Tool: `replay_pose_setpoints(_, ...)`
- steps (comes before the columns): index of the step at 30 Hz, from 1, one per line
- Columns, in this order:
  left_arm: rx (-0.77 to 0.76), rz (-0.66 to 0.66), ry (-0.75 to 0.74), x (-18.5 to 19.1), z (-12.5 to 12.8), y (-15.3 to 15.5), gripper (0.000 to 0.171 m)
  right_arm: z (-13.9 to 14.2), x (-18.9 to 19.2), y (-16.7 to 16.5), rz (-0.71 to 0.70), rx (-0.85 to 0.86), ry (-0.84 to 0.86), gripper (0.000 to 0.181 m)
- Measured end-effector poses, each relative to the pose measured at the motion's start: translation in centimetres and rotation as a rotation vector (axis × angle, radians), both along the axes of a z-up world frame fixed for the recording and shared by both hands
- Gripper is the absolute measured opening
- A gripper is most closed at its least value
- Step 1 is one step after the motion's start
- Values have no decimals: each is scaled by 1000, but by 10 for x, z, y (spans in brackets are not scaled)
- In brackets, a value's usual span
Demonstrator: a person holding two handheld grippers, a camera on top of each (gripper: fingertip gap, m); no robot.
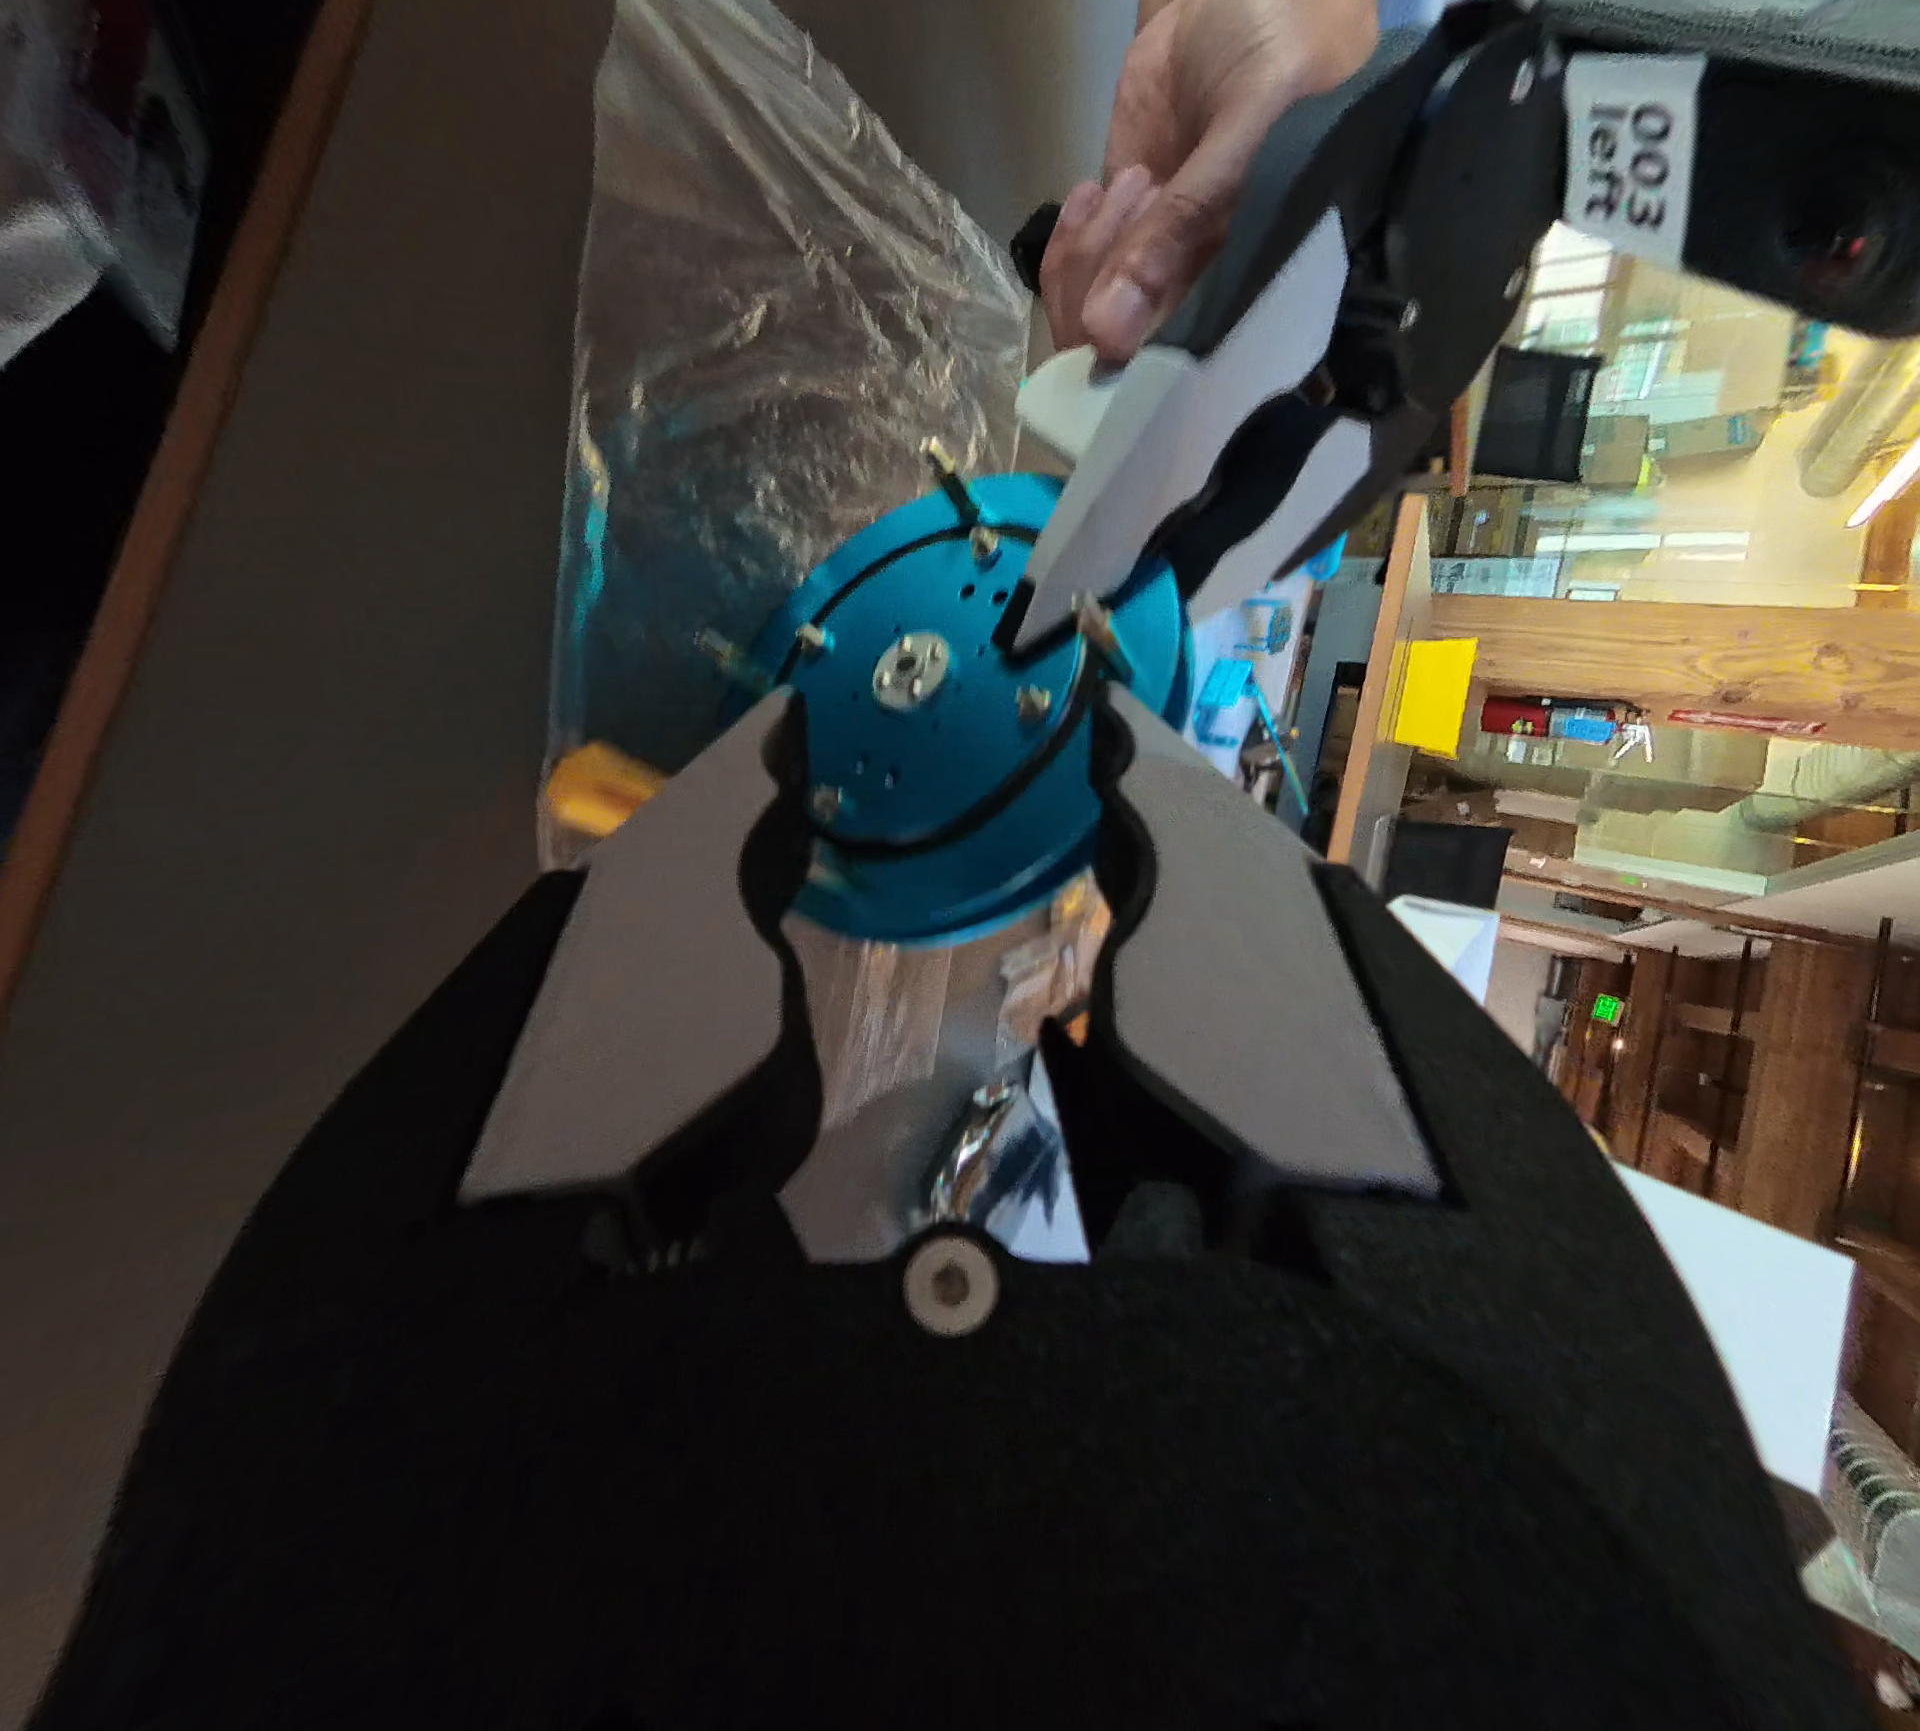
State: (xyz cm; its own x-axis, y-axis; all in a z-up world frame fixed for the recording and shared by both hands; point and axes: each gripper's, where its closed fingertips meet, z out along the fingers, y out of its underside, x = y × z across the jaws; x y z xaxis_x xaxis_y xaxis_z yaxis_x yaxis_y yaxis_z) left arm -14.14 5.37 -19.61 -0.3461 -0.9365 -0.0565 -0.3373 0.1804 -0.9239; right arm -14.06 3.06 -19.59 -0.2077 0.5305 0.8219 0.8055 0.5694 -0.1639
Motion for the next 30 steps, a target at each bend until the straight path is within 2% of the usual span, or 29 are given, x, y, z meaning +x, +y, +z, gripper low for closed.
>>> replay_pose_setpoints(2,-15,11,0,-1,0,3,13,6,6,-2,-8,22,13,58)
replay_pose_setpoints(5,-12,8,2,0,0,2,13,14,-16,-3,46,42,60,61)
replay_pose_setpoints(7,-3,8,6,1,0,2,14,5,-29,2,64,34,39,63)
replay_pose_setpoints(9,5,9,6,0,0,2,13,-8,-24,9,47,33,-18,61)
replay_pose_setpoints(11,6,14,5,0,0,2,13,-8,-18,7,46,16,2,69)
replay_pose_setpoints(16,0,5,0,2,0,0,13,0,2,-4,-10,-15,24,55)
replay_pose_setpoints(19,-25,57,21,4,0,4,12,9,6,-3,-67,-11,102,60)
replay_pose_setpoints(21,-43,104,42,6,0,5,13,25,4,-5,-128,-31,229,62)
replay_pose_setpoints(24,-60,143,52,7,0,3,13,40,-5,-12,-148,-2,360,56)
replay_pose_setpoints(26,-57,126,53,8,0,1,12,30,-17,-6,-158,46,296,57)
replay_pose_setpoints(30,-13,50,14,2,0,-5,13,3,-26,0,-108,24,172,53)
